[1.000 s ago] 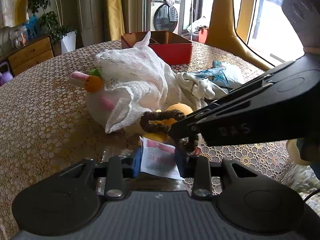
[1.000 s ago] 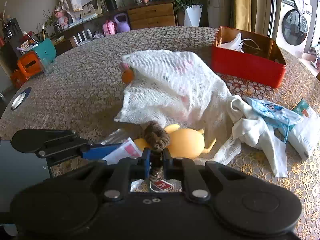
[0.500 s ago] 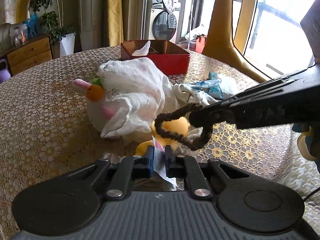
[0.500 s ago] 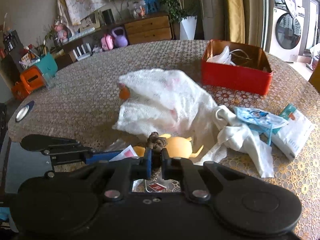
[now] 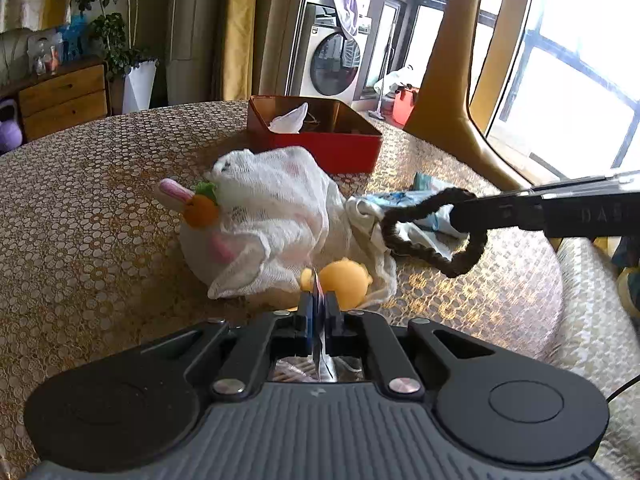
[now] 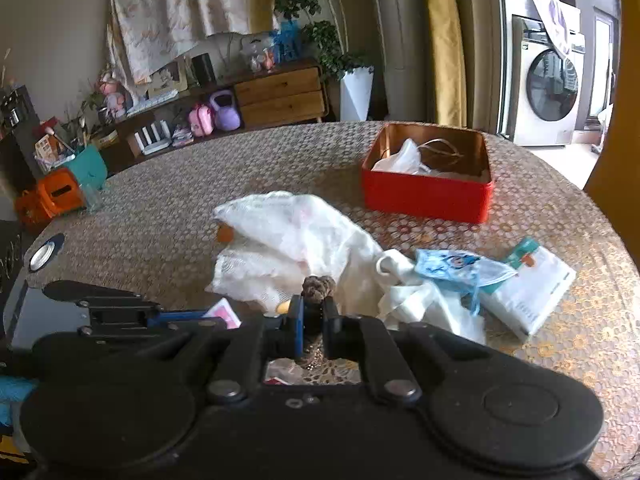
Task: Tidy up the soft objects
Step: 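Lift the hair tie with right gripper while left gripper carries the card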
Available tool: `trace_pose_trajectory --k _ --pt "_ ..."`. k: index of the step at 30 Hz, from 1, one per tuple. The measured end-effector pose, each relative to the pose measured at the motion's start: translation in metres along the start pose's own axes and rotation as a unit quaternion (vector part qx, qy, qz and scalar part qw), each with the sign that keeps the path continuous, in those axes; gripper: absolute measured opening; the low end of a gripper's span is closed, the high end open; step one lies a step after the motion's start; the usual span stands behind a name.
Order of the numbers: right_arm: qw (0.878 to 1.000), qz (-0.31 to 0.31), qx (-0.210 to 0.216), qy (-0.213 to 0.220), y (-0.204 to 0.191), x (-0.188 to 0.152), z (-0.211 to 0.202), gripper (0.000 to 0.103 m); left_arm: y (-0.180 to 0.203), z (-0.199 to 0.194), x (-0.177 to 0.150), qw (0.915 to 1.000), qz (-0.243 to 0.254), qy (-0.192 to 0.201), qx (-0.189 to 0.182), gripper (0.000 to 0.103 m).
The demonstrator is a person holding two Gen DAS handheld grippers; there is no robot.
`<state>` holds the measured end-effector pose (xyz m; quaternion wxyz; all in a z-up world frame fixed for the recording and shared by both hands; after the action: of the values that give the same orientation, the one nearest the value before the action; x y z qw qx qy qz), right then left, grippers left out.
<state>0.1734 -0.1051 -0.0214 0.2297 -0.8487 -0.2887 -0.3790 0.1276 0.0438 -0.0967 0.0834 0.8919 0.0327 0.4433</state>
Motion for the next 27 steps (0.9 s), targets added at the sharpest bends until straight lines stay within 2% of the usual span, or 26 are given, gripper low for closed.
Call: trace_pose_trajectory --k 5,14,21,27 --pt "1.000 0.001 -0.003 0.010 0.011 0.006 -0.010 0.008 0.002 -0.005 0.024 0.9999 -0.007 0.005 -0.010 0.005" --pt "0.999 -0.010 -0.020 0.029 0.033 0.028 -0.021 0.008 0.006 -0.002 0.088 0.9998 -0.003 0.011 -0.017 0.005" --pt "0.998 -0.028 -0.035 0.044 0.054 0.055 -0.020 0.008 0.009 0.022 0.137 0.9997 0.021 0.015 -0.001 0.005" --pt "0.997 -0.040 -0.051 0.048 0.076 0.081 -0.004 0.008 0.015 0.057 0.175 0.9990 0.042 0.016 0.008 0.005"
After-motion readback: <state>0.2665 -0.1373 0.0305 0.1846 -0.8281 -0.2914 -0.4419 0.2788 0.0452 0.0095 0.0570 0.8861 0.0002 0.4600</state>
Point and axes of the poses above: each gripper's, at about its wrist camera, not at the fingertips, and z roughly the way its jaws point, y to its right, x to its top, the point moved 6 cm from there along z, roughly the way its jaws point, and after that the axes turned 4 degrees about y, right-handed, at the moved point
